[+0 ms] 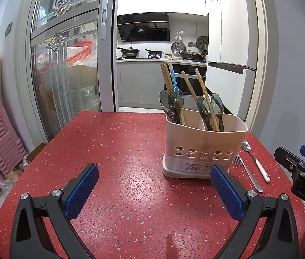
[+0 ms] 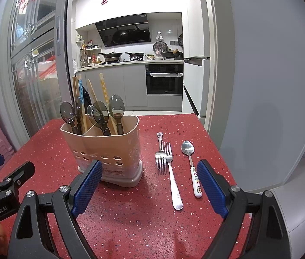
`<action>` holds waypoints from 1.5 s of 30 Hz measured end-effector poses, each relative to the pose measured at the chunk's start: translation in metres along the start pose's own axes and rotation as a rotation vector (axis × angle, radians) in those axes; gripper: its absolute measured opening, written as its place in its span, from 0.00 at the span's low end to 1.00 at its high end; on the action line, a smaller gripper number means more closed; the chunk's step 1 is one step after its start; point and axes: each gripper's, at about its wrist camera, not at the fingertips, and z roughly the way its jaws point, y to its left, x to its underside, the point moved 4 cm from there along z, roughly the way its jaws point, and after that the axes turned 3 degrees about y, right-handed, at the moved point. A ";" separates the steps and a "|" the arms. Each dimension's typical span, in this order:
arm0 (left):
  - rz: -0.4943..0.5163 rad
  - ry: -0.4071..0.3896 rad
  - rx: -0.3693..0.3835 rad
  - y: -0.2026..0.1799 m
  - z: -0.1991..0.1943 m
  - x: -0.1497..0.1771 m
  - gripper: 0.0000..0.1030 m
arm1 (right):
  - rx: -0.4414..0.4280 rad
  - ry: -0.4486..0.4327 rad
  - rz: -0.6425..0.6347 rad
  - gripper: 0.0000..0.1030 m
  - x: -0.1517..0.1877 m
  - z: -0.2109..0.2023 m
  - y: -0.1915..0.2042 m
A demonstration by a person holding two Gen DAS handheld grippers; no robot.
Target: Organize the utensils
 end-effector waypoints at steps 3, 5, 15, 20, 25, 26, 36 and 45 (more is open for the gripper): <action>0.000 0.000 -0.001 0.000 0.000 0.000 1.00 | 0.000 0.000 0.000 0.88 0.000 -0.001 0.001; 0.001 0.000 0.001 0.000 0.000 0.000 1.00 | 0.001 0.001 0.001 0.88 0.000 -0.001 0.001; 0.001 0.000 -0.001 -0.001 -0.001 -0.001 1.00 | -0.002 0.000 0.001 0.88 0.000 -0.001 0.001; 0.001 -0.001 -0.001 -0.001 -0.001 -0.001 1.00 | -0.002 0.000 0.003 0.88 0.000 -0.001 0.003; 0.002 -0.001 0.000 -0.002 -0.001 -0.001 1.00 | -0.001 -0.001 0.003 0.88 0.000 -0.002 0.001; 0.002 -0.001 -0.001 -0.002 -0.001 -0.001 1.00 | -0.001 -0.001 0.003 0.88 0.001 -0.002 0.002; 0.003 -0.002 -0.001 -0.001 -0.003 -0.003 1.00 | -0.002 -0.001 0.004 0.88 0.001 -0.003 0.003; -0.001 0.001 0.002 0.000 -0.005 -0.003 1.00 | -0.002 -0.003 0.005 0.88 0.000 -0.005 0.004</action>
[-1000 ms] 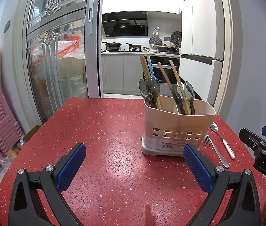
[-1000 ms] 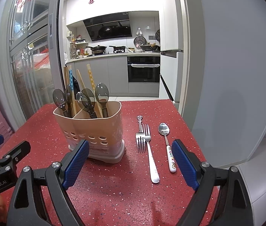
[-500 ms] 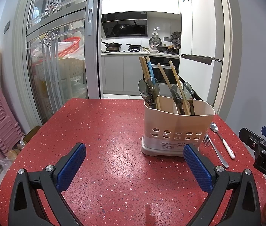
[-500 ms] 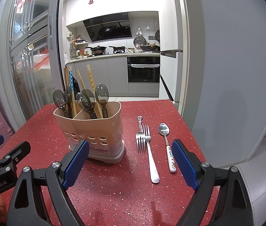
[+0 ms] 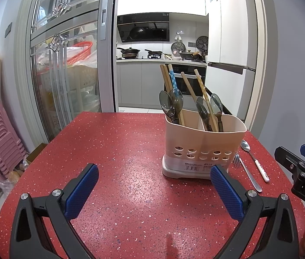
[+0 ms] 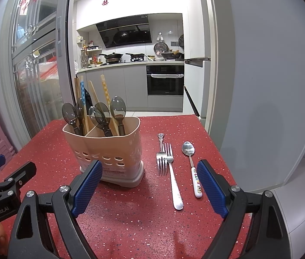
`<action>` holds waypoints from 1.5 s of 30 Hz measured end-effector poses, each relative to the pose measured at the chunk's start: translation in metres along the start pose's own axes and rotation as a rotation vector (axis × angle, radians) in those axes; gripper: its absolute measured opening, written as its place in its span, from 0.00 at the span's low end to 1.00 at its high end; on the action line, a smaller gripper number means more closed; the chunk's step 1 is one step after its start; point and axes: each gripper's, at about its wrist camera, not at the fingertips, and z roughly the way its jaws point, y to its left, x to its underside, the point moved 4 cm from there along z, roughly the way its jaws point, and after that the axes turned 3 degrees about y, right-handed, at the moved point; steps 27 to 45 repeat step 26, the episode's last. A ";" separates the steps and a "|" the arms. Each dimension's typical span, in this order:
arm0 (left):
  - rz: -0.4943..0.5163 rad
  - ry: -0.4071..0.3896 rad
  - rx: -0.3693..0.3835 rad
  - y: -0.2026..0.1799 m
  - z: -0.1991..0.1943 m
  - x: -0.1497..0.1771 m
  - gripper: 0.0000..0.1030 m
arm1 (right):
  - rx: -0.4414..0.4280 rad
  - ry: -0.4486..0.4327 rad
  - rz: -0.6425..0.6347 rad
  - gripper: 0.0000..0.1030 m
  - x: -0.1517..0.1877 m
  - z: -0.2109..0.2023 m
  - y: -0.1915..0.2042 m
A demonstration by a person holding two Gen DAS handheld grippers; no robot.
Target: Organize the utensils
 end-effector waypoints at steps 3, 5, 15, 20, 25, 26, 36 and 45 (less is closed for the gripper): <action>0.001 0.002 -0.001 0.001 0.000 0.000 1.00 | 0.000 0.002 0.000 0.88 0.000 -0.001 0.001; 0.000 0.002 0.000 0.001 0.001 0.001 1.00 | -0.001 0.003 -0.001 0.88 0.000 -0.002 0.002; -0.006 -0.002 0.014 0.003 0.000 0.001 1.00 | -0.001 0.001 -0.001 0.88 -0.001 -0.004 0.003; 0.015 -0.016 0.014 -0.001 -0.003 0.002 1.00 | -0.001 0.000 -0.001 0.88 -0.001 -0.003 0.002; 0.021 -0.014 0.018 -0.002 -0.004 0.001 1.00 | -0.002 0.000 0.001 0.88 -0.001 -0.003 0.002; 0.019 -0.013 0.017 -0.002 -0.004 0.001 1.00 | -0.003 0.000 0.001 0.88 -0.001 -0.003 0.003; 0.019 -0.013 0.017 -0.002 -0.004 0.001 1.00 | -0.003 0.000 0.001 0.88 -0.001 -0.003 0.003; 0.019 -0.013 0.017 -0.002 -0.004 0.001 1.00 | -0.003 0.000 0.001 0.88 -0.001 -0.003 0.003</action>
